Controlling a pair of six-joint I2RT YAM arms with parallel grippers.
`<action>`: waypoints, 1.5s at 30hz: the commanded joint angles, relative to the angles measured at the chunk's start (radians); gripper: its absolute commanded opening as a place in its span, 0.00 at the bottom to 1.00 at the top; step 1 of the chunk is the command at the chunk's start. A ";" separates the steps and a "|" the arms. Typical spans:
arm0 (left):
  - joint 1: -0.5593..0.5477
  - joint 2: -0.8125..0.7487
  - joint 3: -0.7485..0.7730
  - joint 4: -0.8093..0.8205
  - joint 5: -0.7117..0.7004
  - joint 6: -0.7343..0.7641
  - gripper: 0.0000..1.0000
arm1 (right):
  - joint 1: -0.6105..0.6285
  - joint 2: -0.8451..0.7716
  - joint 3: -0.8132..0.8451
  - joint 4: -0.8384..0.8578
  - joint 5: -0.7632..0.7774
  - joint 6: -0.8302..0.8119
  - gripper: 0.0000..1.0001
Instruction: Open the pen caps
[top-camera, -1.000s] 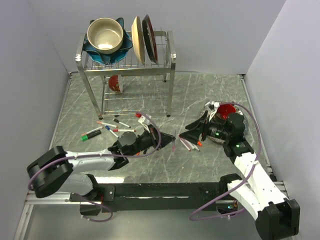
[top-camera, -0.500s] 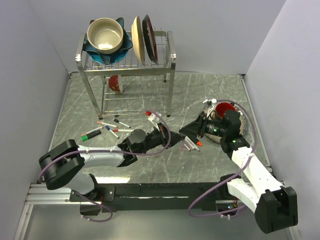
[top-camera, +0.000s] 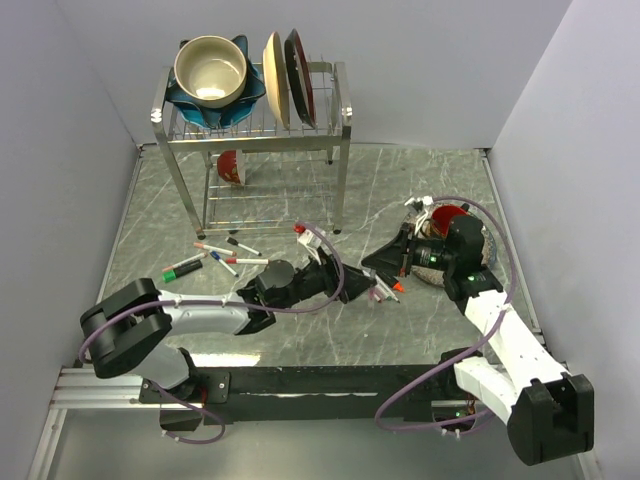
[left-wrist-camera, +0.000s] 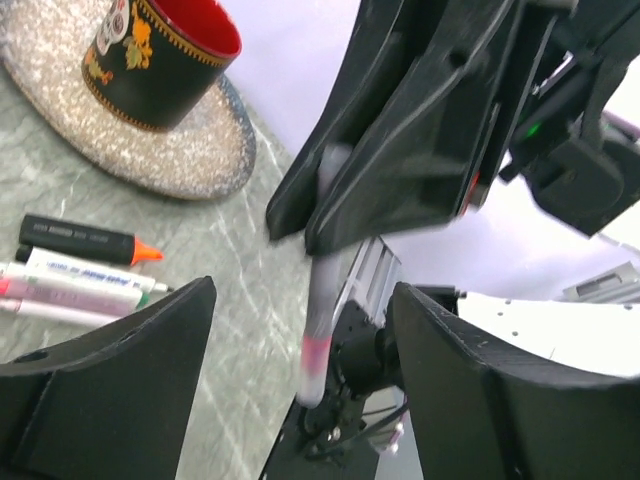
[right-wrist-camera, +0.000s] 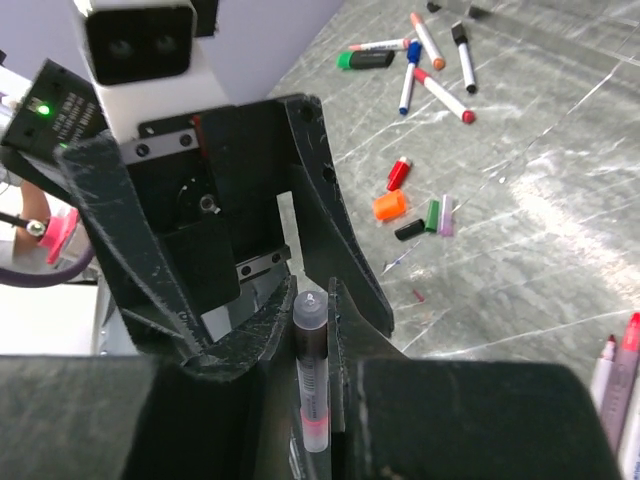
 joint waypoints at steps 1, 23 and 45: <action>-0.005 -0.024 -0.038 0.041 0.059 0.026 0.77 | -0.017 -0.022 0.041 0.005 -0.026 -0.031 0.00; -0.034 0.138 0.059 0.069 0.134 -0.028 0.39 | -0.043 -0.011 0.040 -0.005 -0.012 -0.034 0.00; -0.112 0.031 -0.190 -0.014 0.249 -0.054 0.01 | -0.315 0.090 0.288 -0.011 0.008 0.070 0.00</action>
